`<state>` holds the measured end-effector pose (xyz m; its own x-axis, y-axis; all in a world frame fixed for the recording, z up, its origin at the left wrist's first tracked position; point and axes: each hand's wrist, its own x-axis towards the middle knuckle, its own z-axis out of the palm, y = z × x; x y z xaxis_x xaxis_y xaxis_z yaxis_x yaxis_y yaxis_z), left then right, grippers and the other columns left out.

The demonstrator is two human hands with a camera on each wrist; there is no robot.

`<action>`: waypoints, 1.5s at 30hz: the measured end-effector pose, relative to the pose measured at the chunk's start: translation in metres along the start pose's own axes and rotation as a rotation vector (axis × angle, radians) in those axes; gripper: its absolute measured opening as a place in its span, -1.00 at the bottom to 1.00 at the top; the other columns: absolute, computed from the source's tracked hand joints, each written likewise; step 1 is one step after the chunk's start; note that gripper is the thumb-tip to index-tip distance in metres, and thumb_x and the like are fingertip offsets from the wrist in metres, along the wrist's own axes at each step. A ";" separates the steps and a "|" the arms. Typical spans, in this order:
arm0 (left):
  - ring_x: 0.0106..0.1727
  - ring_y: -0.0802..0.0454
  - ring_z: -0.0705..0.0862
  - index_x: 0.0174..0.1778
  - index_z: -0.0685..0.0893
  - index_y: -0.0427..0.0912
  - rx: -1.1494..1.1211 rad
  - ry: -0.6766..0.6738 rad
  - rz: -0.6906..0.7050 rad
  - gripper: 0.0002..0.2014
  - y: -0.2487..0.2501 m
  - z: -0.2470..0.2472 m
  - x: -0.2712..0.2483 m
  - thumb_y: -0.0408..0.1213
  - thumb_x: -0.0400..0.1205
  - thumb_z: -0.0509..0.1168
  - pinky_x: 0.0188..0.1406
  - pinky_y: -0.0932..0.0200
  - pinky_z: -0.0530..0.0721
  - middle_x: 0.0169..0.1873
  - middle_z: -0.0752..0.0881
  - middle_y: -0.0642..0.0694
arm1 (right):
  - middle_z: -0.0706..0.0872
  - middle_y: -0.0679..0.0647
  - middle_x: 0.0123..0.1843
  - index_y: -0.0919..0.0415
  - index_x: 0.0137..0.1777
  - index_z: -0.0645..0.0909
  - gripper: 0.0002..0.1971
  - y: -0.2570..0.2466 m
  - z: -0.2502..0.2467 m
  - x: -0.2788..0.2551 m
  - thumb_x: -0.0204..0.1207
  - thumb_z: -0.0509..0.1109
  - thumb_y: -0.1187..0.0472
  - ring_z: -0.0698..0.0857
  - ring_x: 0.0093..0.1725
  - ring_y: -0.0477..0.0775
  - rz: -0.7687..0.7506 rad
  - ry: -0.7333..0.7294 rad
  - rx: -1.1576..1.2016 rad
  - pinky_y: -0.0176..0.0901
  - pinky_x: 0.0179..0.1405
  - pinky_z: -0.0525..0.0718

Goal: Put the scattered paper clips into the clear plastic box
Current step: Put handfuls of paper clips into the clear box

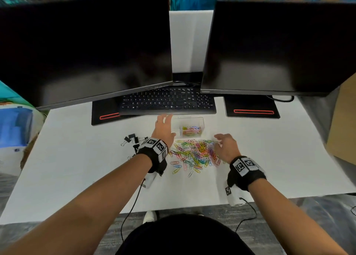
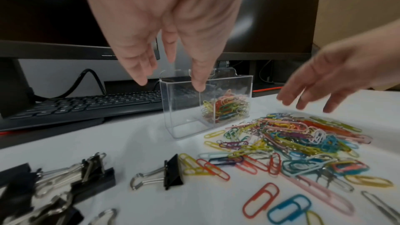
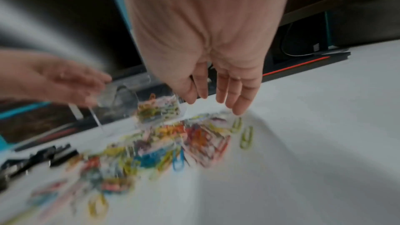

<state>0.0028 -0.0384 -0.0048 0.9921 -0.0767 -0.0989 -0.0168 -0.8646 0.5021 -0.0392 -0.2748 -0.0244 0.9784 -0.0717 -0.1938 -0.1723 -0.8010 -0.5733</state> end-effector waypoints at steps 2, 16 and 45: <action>0.52 -0.11 0.32 0.59 0.20 -0.16 0.048 0.052 0.016 -0.33 -0.002 -0.003 -0.007 -0.30 0.59 0.34 0.45 0.06 0.47 0.57 0.11 -0.18 | 0.56 0.38 0.29 0.30 0.38 0.56 -0.62 0.011 0.015 -0.003 0.57 0.25 0.31 0.51 0.35 0.36 -0.004 -0.048 -0.136 -0.04 0.38 0.44; 0.41 -0.13 0.47 0.60 0.09 -0.19 -0.045 -0.063 -0.042 -0.28 -0.012 0.018 -0.045 -0.36 0.56 0.30 0.32 0.00 0.58 0.41 0.35 -0.22 | 0.45 0.22 0.31 0.24 0.32 0.60 -0.65 -0.023 0.041 -0.013 0.59 0.16 0.34 0.41 0.32 0.29 -0.065 -0.125 -0.175 0.08 0.26 0.56; 0.17 -0.01 0.59 0.25 0.54 -0.09 -0.035 -0.223 -0.049 -0.58 0.006 0.045 -0.060 -0.08 0.51 0.40 0.20 0.06 0.60 0.17 0.57 -0.04 | 0.75 0.37 -0.15 0.37 0.01 0.79 -0.80 0.006 0.023 -0.017 0.56 0.34 0.32 0.68 -0.13 0.24 0.053 -0.111 -0.026 -0.12 -0.17 0.48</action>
<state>-0.0628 -0.0616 -0.0343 0.9396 -0.1464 -0.3093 0.0387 -0.8527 0.5210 -0.0597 -0.2643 -0.0427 0.9491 -0.0489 -0.3112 -0.2188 -0.8128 -0.5398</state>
